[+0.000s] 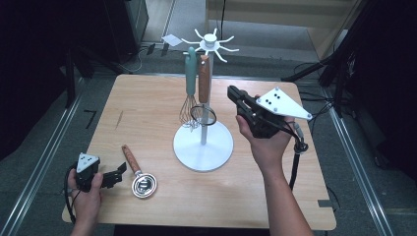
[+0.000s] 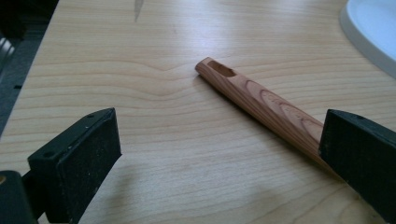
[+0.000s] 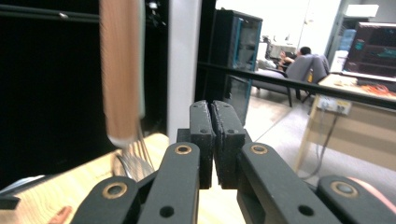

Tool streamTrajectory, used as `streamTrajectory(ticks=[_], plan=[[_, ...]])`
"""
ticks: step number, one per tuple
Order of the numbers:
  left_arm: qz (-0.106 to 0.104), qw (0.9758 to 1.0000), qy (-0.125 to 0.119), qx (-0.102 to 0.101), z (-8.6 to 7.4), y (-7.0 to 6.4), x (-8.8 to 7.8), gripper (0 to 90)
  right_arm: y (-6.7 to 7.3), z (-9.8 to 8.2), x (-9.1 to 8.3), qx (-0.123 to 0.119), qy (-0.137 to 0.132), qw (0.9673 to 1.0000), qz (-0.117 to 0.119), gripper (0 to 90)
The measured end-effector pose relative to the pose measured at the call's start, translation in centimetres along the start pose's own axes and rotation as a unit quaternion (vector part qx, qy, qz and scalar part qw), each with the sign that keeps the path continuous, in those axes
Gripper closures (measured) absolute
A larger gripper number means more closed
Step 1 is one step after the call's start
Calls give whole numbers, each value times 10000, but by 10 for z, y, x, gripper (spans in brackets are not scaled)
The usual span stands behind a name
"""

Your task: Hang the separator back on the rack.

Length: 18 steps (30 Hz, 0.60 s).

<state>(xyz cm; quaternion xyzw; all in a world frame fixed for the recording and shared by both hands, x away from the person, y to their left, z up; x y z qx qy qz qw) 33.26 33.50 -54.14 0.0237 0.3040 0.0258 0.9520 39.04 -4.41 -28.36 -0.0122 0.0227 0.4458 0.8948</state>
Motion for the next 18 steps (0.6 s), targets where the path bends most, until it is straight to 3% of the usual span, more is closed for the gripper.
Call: streamTrajectory(ticks=[2, 4, 8, 13, 18], plan=[[33, 10000, 25, 40, -1, -1, 0, 0, -3, -8, -4, 49, 37, 10000, -36, 877], [163, 9999, 23, 53, -1, 1, 1, 76, -6, -17, -7, 107, 99, 9999, -90, 867], [217, 9997, 35, 74, -1, 2, 0, 172, -10, -36, -13, 178, 229, 9995, -153, 834], [223, 9997, -26, 119, 0, 1, -2, 399, -15, -60, -22, 310, 341, 9988, -184, 750], [25, 10000, 75, 52, -2, -4, -5, 623, -18, -81, -33, 455, 429, 9978, -202, 668]])
Point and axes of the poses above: each handheld gripper's, and its own axes: x roughly forward along the jaws, z roughly out of its top, y roughly to its left, the point moved 10 cm from there along x, roughly forward along the jaws, and after that the axes turned 15 degrees about z, right-handed, at the moved point
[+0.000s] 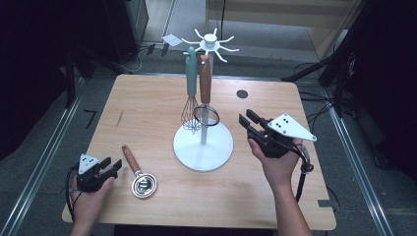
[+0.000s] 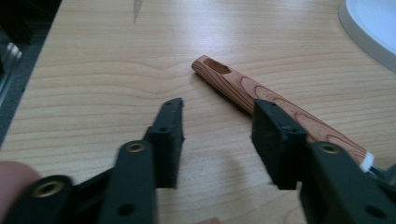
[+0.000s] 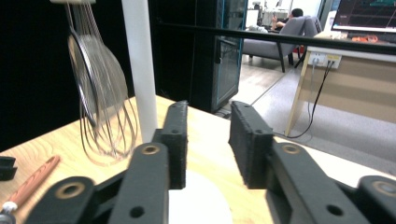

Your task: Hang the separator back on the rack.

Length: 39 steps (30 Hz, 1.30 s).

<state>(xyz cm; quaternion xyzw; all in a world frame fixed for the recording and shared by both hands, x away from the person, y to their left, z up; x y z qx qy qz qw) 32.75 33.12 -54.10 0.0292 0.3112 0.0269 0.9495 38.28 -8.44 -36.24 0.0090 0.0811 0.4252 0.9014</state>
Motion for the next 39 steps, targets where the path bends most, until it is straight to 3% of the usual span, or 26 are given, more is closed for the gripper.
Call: streamTrajectory(ticks=[5, 10, 20, 28, 31, 36, 39], plan=[[-445, 9989, 147, -52, -4, -9, -3, 811, -7, -19, -10, 103, 98, 9999, -71, 607], [-694, 9971, 293, 54, -9, -20, -7, 894, -13, -41, -19, 275, 214, 9993, -169, 563], [-832, 9957, 377, 171, -14, -30, -10, 900, -22, -81, -31, 623, 423, 9965, -372, 514], [-891, 9949, 428, 220, -18, -35, -12, 900, -26, -107, -41, 862, 571, 9936, -449, 526], [-917, 9946, 443, 211, -19, -37, -13, 900, -28, -118, -43, 830, 684, 9926, -563, 529], [-976, 9937, 491, 269, -20, -41, -14, 900, -23, -136, -43, 1056, 810, 9892, -620, 541], [-1036, 9927, 527, 319, -22, -44, -15, 900, -15, -144, -40, 1048, 913, 9888, -542, 542]])
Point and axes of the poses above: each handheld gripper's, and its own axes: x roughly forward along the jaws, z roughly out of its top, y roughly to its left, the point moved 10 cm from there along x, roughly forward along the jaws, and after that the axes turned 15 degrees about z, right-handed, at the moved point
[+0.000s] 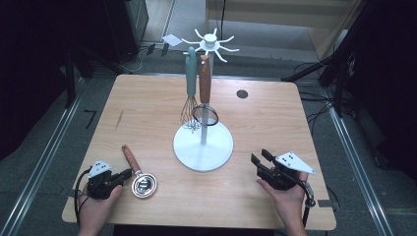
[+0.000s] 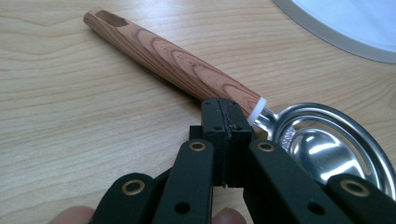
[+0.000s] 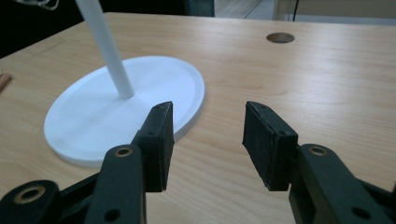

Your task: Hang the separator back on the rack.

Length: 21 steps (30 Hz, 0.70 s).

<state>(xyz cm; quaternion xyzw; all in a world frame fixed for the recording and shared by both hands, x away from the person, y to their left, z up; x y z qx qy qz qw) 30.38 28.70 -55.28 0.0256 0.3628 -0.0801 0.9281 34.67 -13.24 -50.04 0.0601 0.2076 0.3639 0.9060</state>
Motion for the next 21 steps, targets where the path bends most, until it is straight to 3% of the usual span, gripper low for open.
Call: streamTrajectory(ticks=[5, 15, 21], plan=[[-55, 9999, 79, 111, -3, -7, 0, 900, 15, -10, 8, -67, 117, 9997, 180, 550], [-207, 9993, 108, 297, -5, -26, 0, 900, 25, -16, 21, -99, 169, 9992, 361, 559], [-290, 9984, 125, 465, -6, -39, -1, 900, 38, -18, 28, -236, 233, 9982, 502, 567]])
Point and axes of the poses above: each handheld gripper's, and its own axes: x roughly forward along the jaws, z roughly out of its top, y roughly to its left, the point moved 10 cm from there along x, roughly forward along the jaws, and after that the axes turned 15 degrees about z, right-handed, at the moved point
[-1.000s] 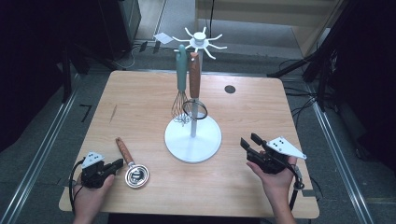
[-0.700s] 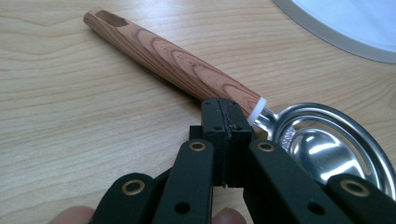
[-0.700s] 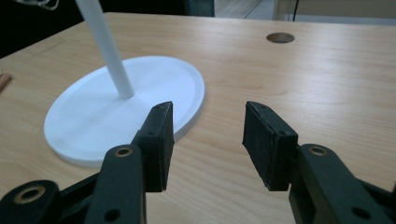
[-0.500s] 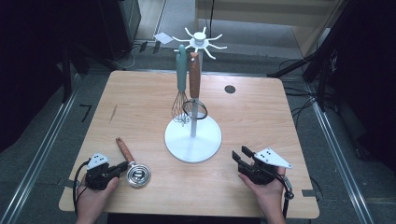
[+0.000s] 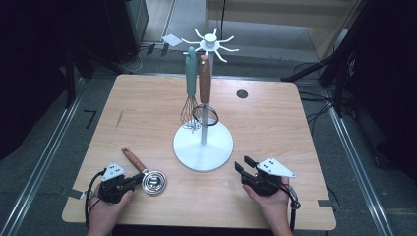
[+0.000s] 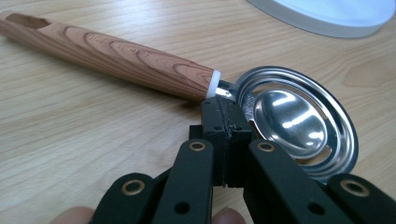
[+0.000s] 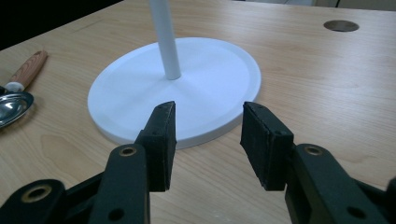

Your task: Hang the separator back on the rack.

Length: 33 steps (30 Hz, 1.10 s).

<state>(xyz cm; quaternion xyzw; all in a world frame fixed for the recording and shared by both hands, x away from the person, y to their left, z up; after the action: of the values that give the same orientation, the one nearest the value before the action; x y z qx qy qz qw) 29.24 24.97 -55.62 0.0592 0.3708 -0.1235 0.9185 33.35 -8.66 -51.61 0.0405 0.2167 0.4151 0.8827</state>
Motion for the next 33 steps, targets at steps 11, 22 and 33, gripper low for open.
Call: streamTrajectory(ticks=[11, 22, 33], plan=[[-201, 9996, -3, 193, -1, -30, 1, 900, 28, -6, 22, -26, 198, 9991, 371, 585], [-374, 9987, -12, 348, -1, -56, 2, 900, 91, -13, 68, -149, 639, 9889, 1333, 859], [-95, 9988, -354, -332, 14, -6, -9, 892, 134, -26, 112, -497, 1288, 9753, 1722, 900]])
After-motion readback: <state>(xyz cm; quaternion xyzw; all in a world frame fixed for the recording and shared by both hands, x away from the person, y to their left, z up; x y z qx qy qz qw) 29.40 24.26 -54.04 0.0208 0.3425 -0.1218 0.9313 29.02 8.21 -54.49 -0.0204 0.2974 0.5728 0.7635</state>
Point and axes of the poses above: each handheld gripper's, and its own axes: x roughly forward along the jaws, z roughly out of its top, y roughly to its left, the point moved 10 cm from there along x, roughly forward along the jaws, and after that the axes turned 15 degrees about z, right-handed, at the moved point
